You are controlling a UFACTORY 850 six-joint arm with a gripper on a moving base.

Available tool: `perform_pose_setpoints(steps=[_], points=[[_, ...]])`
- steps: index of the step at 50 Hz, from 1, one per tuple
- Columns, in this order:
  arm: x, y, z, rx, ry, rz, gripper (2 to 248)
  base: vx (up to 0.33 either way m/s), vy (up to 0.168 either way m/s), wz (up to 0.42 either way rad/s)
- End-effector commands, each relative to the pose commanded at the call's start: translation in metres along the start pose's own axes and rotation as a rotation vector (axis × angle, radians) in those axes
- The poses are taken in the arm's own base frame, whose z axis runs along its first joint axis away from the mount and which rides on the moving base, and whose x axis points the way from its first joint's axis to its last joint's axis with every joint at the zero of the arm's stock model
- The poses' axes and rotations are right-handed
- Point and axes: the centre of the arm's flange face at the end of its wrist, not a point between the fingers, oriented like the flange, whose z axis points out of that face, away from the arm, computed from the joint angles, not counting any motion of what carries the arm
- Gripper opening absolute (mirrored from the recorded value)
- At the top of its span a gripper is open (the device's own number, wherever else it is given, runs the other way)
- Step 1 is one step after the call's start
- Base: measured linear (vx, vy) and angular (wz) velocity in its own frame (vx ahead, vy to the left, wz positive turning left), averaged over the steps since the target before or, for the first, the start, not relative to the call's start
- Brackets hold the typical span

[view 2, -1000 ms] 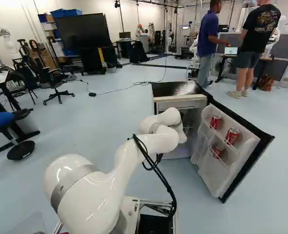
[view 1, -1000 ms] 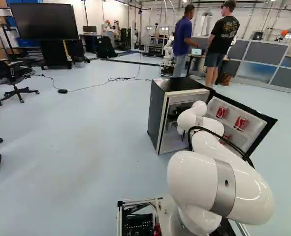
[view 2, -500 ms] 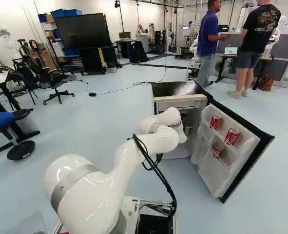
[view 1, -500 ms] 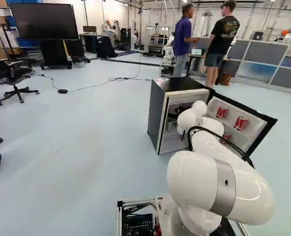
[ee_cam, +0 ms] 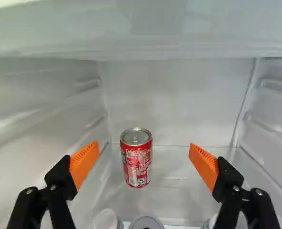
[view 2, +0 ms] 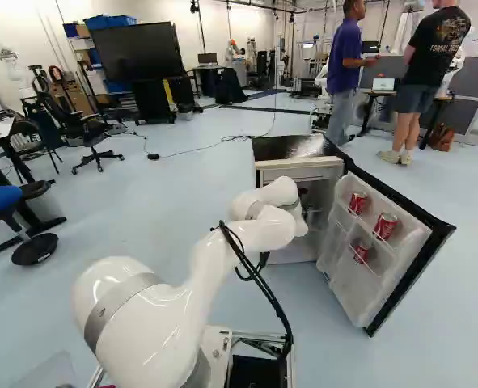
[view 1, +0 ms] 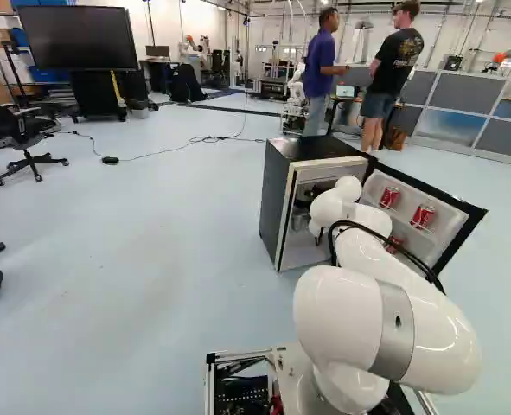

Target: Grab a drink from the fridge

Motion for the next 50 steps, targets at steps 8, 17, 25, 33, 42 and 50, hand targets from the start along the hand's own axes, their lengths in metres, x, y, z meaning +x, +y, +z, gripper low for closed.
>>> perform_pose_setpoints(steps=[8,17,25,33,42,50], points=[[-0.003,-0.001,0.000,0.000,0.000,0.000,247,0.000,0.000,0.000],[-0.015,-0.002,-0.002,0.000,0.001,-0.001,247,0.000,0.000,0.000],[-0.022,-0.003,-0.003,0.000,0.004,-0.003,247,0.000,0.000,0.000],[-0.024,-0.004,-0.002,0.001,0.009,-0.008,247,0.000,0.000,0.000],[-0.025,-0.006,0.001,0.005,0.018,-0.016,247,0.000,0.000,0.000],[-0.025,-0.008,0.005,0.010,0.026,-0.023,247,0.000,0.000,0.000]])
